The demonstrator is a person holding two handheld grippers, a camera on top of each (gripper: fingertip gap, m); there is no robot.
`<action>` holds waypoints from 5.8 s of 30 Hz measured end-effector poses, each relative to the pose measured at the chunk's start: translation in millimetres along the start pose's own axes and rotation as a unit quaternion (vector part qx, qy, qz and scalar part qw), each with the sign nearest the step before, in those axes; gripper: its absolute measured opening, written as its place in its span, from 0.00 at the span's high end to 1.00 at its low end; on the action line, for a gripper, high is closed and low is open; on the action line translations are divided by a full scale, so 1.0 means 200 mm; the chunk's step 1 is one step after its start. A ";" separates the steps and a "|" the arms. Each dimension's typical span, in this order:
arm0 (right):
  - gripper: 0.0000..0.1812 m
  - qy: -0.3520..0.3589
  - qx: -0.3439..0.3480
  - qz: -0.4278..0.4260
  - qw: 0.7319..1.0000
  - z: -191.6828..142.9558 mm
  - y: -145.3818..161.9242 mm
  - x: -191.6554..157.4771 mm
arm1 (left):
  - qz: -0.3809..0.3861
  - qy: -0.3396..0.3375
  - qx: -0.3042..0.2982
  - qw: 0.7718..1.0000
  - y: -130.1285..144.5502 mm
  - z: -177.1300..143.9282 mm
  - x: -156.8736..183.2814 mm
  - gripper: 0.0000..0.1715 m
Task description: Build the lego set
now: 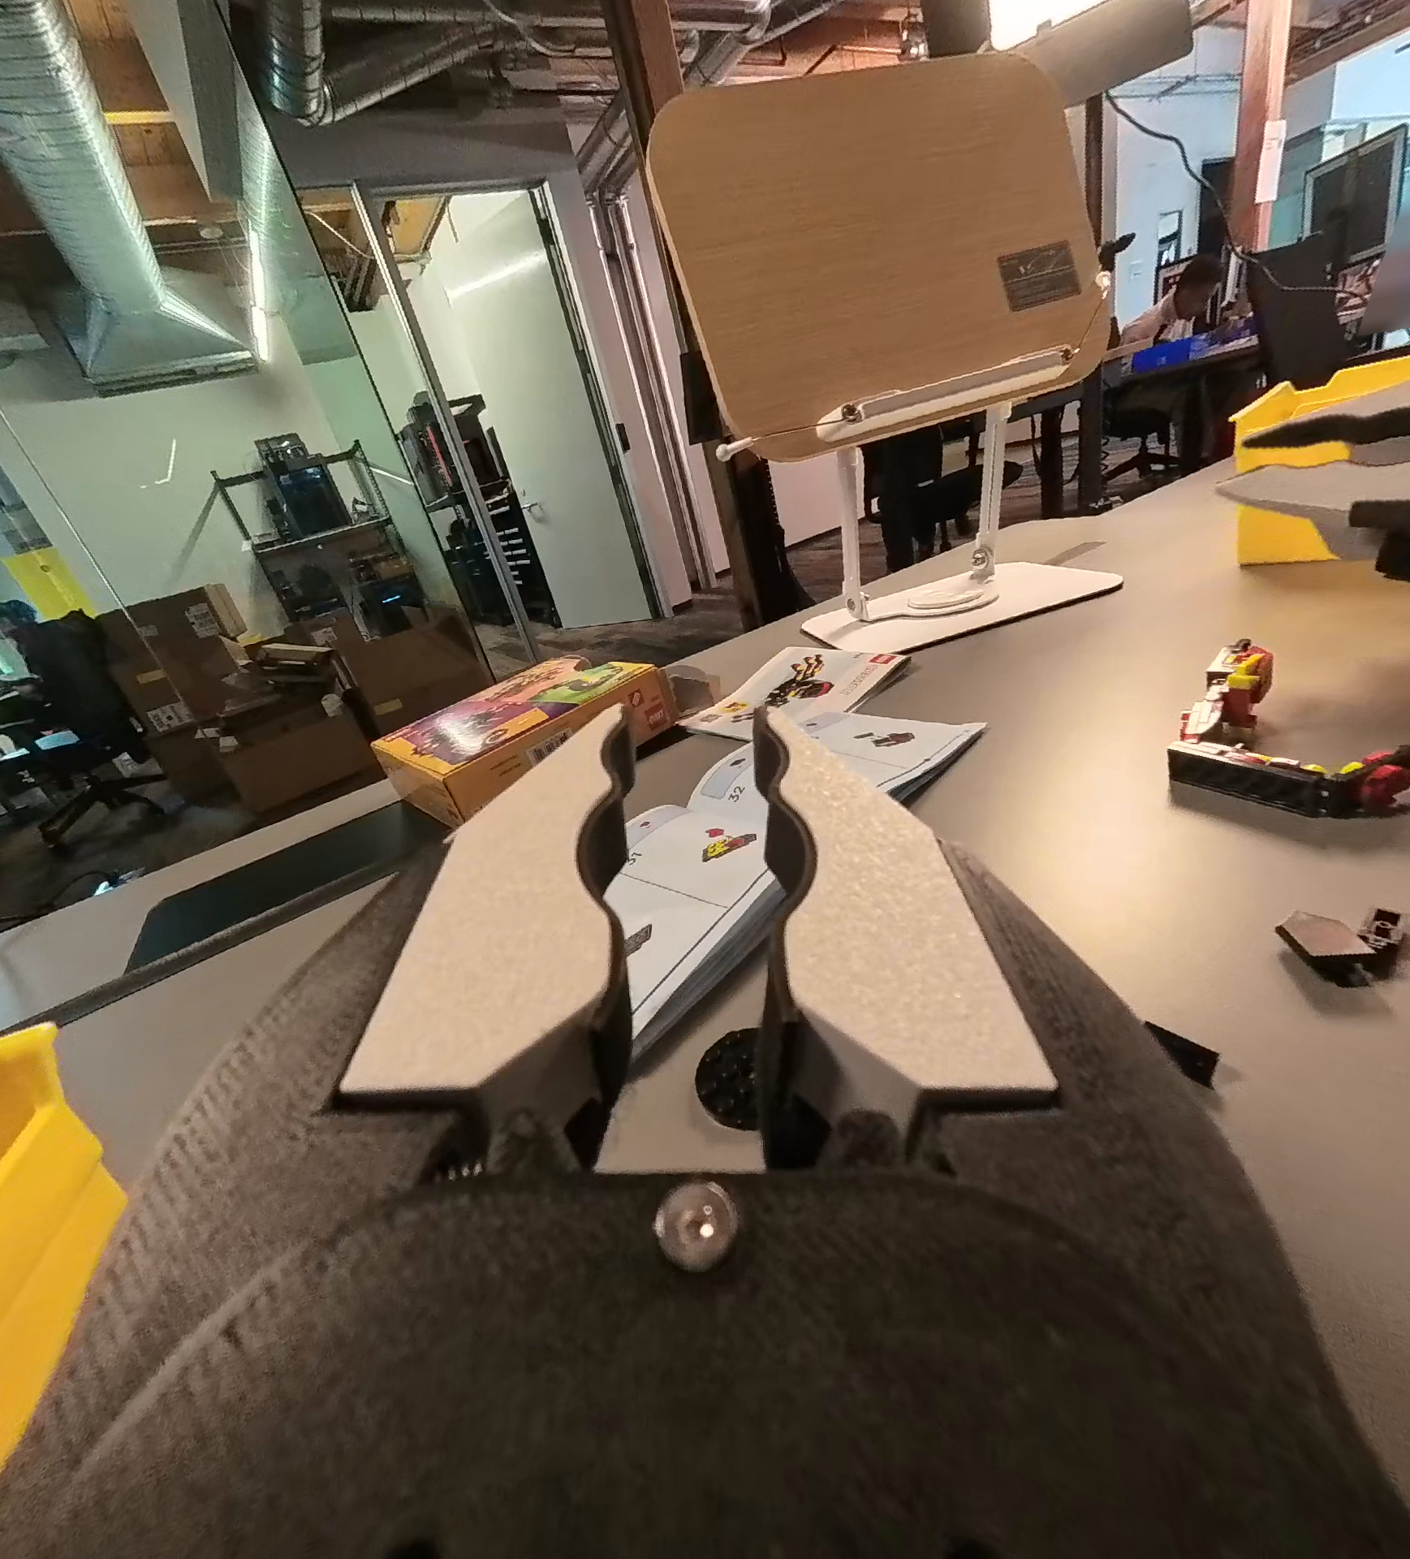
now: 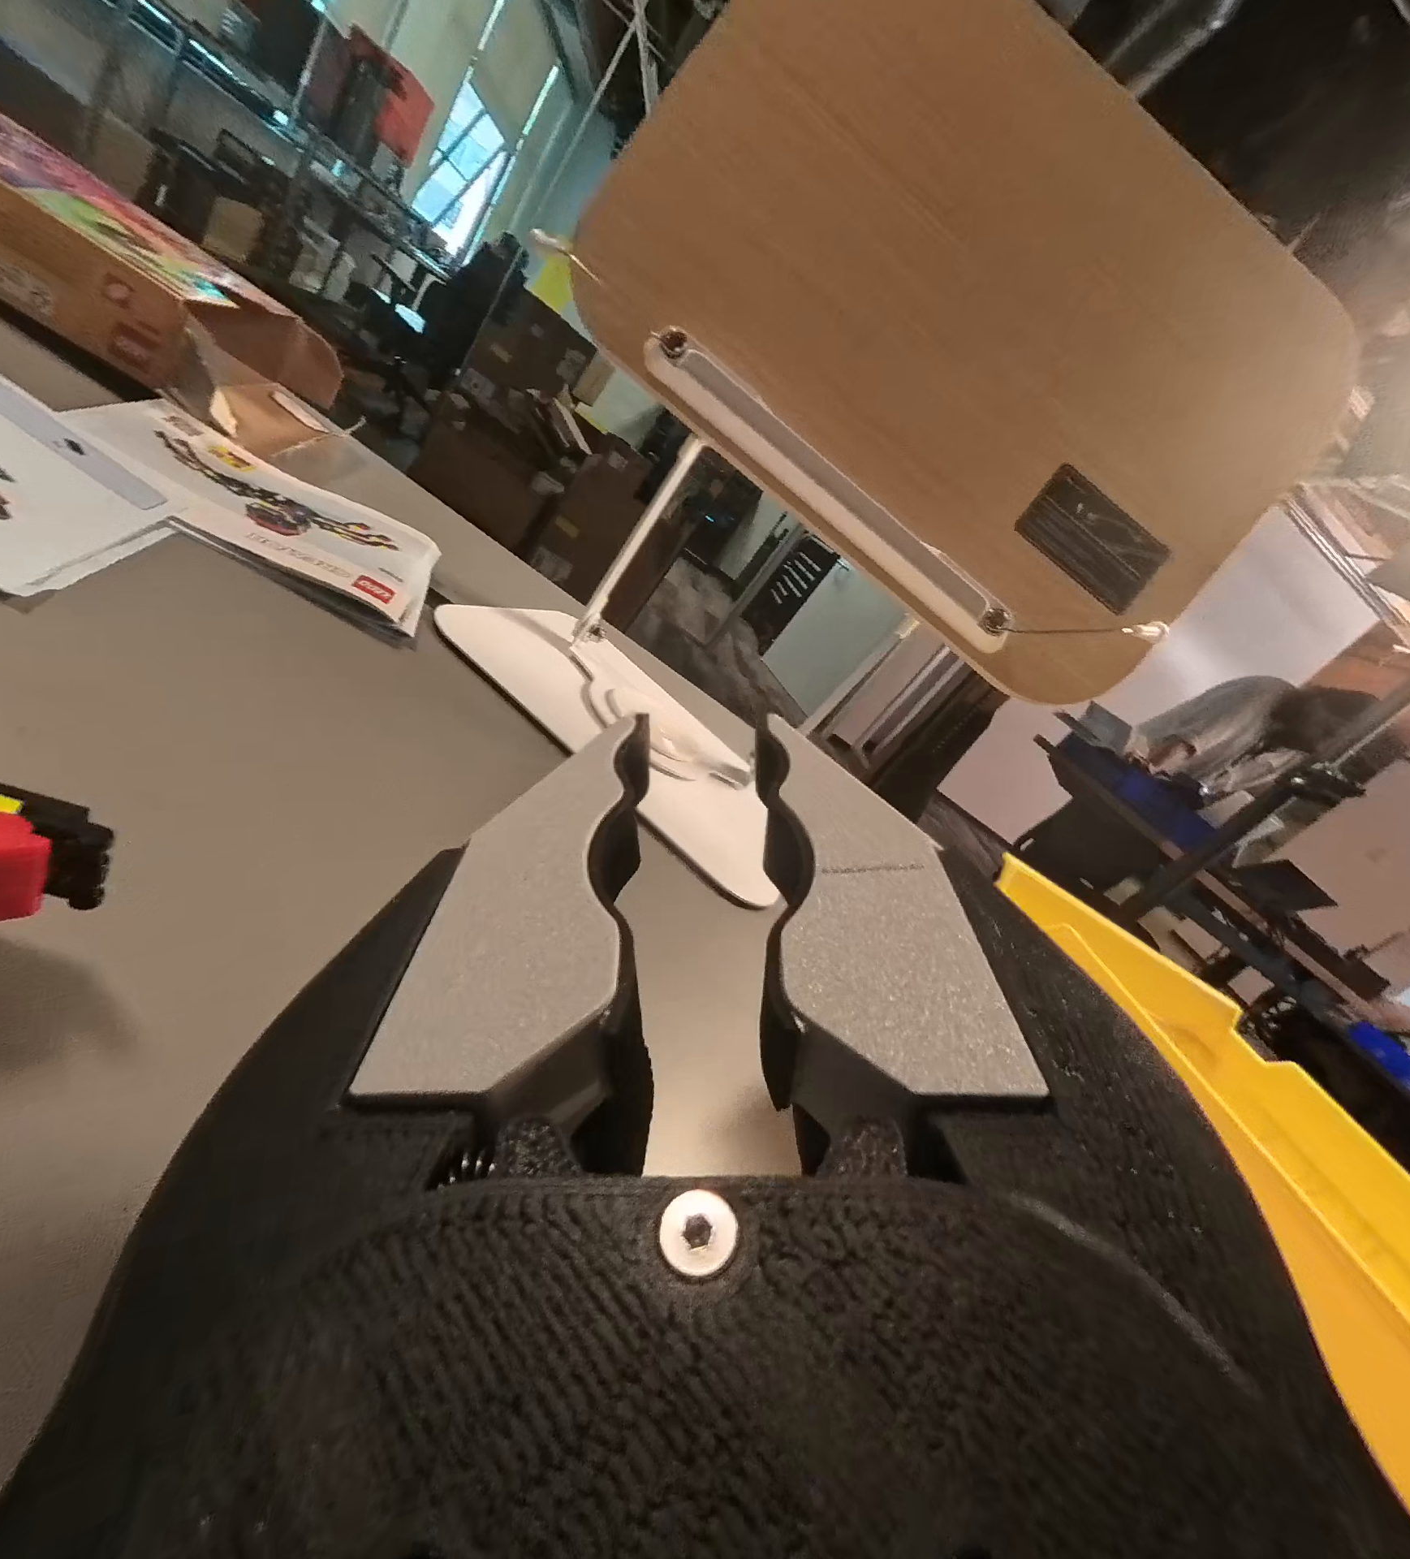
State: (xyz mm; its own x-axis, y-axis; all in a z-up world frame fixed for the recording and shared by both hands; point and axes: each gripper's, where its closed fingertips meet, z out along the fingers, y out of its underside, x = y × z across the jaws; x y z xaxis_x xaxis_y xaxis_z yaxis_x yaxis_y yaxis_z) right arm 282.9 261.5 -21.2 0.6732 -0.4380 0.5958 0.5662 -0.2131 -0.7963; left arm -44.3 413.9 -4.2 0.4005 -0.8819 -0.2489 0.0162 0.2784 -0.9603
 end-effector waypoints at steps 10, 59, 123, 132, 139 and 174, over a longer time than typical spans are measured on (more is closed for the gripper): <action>0.87 0.020 -0.020 -0.010 1.000 0.01 0.03 0.03 | -0.031 0.041 0.013 0.999 -0.08 -0.05 0.07 1.00; 0.88 -0.001 0.018 0.033 0.999 0.00 -0.02 0.03 | -0.288 -0.176 -0.702 0.627 0.54 -1.67 -0.74 0.91; 0.90 -0.025 0.035 0.013 0.999 -0.01 -0.06 -0.04 | -0.167 -0.223 -0.197 0.940 -0.27 -1.30 -0.32 0.68; 0.90 -0.015 0.011 -0.046 0.999 0.01 -0.03 -0.06 | -0.298 -0.158 -0.215 0.917 -0.03 -1.49 -0.07 0.75; 0.90 0.005 -0.014 -0.055 0.998 0.01 0.01 -0.03 | -0.296 -0.035 -0.209 0.931 -0.08 -1.22 0.24 0.77; 0.90 -0.005 0.000 -0.038 0.999 0.01 -0.01 -0.04 | -0.113 0.190 -0.582 0.782 0.55 -0.68 -0.43 0.90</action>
State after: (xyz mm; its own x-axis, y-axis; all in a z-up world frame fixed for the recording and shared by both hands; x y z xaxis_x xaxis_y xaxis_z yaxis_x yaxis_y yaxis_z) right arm 277.1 266.2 -23.9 0.6332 -0.4120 0.6552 0.6152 -0.2458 -0.7491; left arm -201.6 468.7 -106.5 0.2025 -0.9696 0.1373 -0.8870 -0.2410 -0.3940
